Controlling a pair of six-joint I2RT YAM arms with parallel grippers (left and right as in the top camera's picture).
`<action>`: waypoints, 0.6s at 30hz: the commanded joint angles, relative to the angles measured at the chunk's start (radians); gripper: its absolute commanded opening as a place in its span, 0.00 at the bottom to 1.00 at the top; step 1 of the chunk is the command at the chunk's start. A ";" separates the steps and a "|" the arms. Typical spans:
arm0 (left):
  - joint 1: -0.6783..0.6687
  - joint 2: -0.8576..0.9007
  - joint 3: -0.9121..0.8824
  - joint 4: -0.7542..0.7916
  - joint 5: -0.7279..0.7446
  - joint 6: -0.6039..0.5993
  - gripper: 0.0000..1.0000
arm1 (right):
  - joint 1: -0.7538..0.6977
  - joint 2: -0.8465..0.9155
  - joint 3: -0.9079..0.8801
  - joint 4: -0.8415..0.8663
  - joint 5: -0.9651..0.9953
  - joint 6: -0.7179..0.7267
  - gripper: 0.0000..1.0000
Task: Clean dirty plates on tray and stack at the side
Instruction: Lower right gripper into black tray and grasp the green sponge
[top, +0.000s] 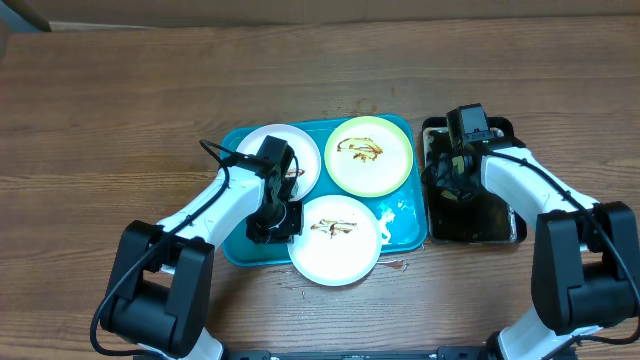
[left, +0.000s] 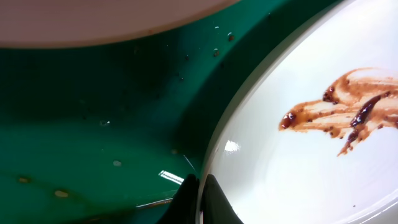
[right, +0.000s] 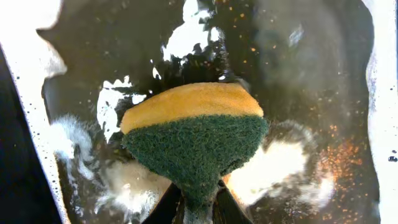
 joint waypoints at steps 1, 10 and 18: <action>-0.003 0.008 0.014 0.001 -0.007 0.004 0.04 | -0.002 -0.002 -0.030 0.006 0.009 0.077 0.04; -0.003 0.008 0.014 0.001 -0.007 0.004 0.04 | -0.002 -0.005 -0.029 -0.007 -0.098 0.079 0.04; -0.003 0.008 0.014 0.001 -0.007 0.004 0.04 | -0.002 -0.068 0.223 -0.258 -0.101 0.079 0.04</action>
